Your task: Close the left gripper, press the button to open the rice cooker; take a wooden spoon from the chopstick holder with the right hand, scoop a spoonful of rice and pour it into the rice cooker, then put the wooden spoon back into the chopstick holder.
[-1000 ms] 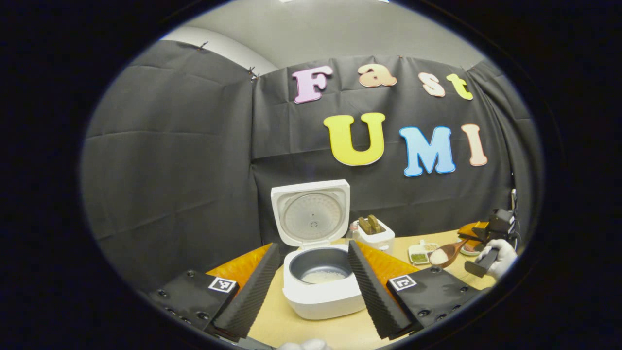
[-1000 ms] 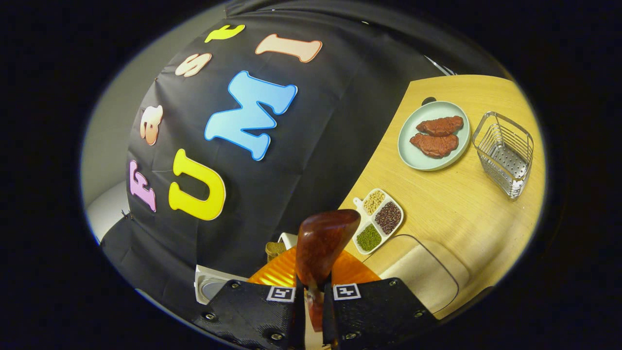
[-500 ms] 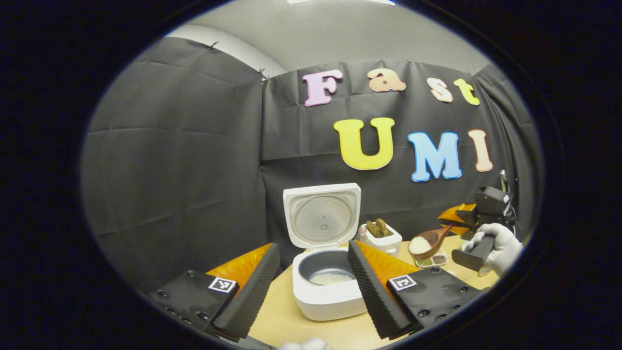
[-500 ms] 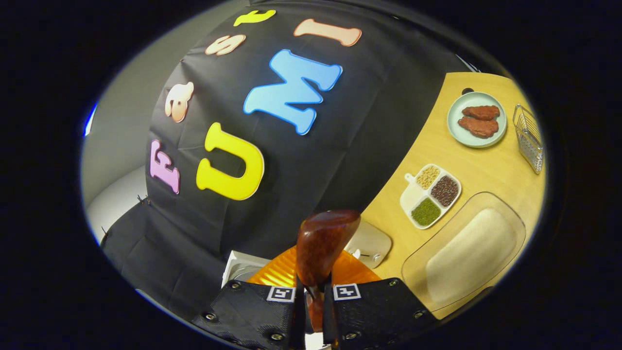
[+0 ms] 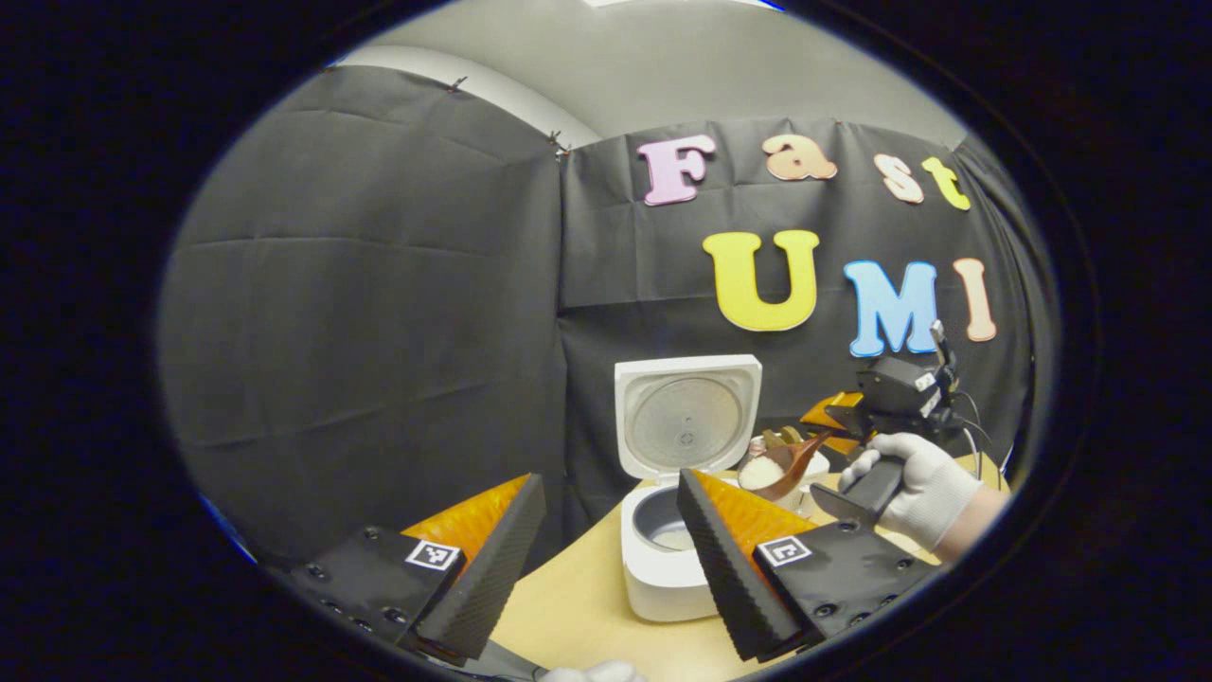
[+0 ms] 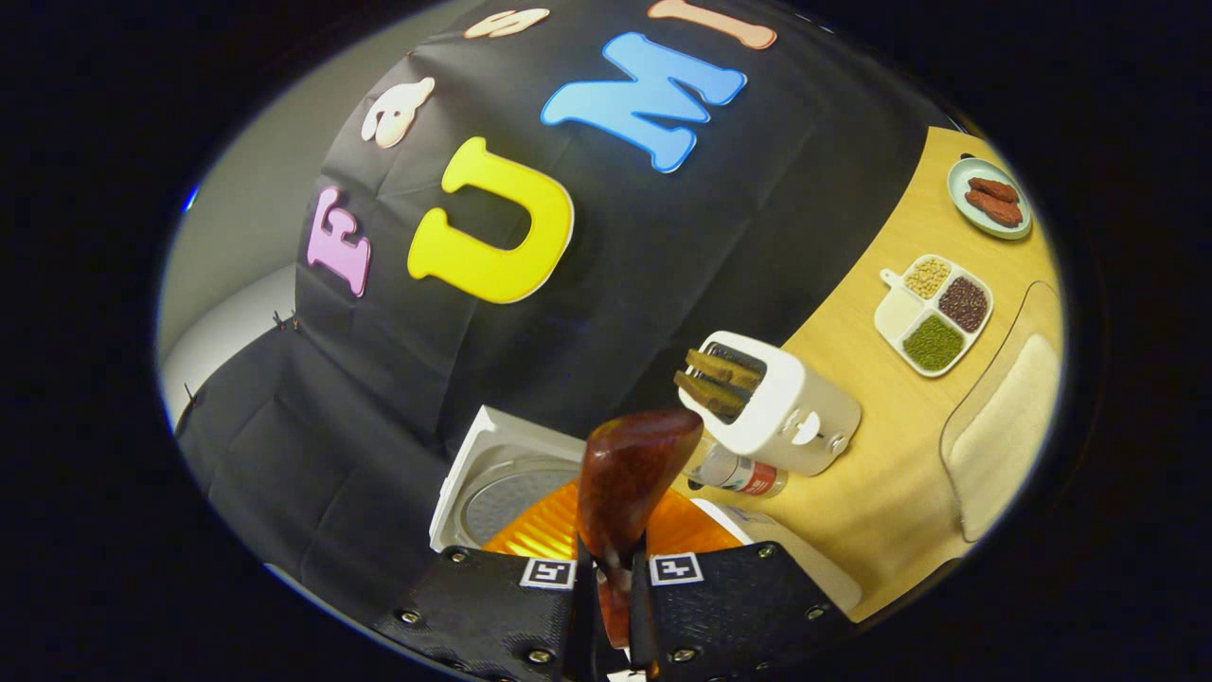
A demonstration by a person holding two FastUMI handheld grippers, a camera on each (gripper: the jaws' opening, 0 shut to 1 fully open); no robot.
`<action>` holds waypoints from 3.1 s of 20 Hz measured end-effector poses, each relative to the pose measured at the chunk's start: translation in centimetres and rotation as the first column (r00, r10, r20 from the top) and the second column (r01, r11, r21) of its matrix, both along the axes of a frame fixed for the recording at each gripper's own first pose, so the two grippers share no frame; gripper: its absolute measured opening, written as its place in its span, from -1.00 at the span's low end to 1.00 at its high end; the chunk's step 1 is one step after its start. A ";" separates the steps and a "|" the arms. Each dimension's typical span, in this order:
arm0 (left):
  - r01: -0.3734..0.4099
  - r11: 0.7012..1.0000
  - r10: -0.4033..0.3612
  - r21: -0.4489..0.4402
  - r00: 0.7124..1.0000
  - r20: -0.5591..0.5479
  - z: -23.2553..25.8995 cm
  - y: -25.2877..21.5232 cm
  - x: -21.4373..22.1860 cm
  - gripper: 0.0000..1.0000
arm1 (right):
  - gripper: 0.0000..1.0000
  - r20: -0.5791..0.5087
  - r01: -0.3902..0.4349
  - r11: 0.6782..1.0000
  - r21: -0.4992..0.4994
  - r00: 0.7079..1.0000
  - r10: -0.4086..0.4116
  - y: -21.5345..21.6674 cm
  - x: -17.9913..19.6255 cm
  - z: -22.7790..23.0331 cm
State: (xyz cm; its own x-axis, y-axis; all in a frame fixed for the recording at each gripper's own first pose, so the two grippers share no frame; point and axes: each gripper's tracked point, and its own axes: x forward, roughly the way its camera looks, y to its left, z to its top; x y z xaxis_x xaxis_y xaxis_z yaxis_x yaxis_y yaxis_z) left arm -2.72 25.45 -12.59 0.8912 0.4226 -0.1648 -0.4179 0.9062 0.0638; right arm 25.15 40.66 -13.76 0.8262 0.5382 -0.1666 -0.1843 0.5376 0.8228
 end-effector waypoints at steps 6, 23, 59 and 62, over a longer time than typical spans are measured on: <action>-0.061 0.998 0.061 0.007 0.998 -0.010 -0.3 1.9 -1.6 1.00 | -0.72 0.032 -0.062 0.983 -0.171 0.997 0.068 5.6 -0.8 -3.7; -0.095 0.995 0.096 0.010 0.994 -0.043 -2.5 3.4 -3.5 1.00 | -0.72 0.438 0.120 0.690 -0.714 0.845 0.306 8.3 -1.4 -4.1; 0.089 0.995 -0.089 0.033 0.996 -0.026 -0.9 -5.5 1.3 0.93 | -0.72 0.238 0.217 0.939 -0.267 0.959 -0.154 -17.4 3.5 0.9; 0.145 0.989 -0.145 0.035 0.989 -0.012 -0.2 -8.7 2.5 0.93 | -0.72 0.247 0.295 0.915 -0.275 0.941 -0.230 -24.0 3.8 0.6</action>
State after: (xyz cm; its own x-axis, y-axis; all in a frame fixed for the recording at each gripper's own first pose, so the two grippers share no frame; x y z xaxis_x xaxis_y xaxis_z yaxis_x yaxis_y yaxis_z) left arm -0.26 16.77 -12.77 0.9420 0.2951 -0.1601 -0.2818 0.9542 0.1006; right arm 28.94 16.61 -13.17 0.9639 0.2473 -0.0986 -0.1487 0.8074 0.5709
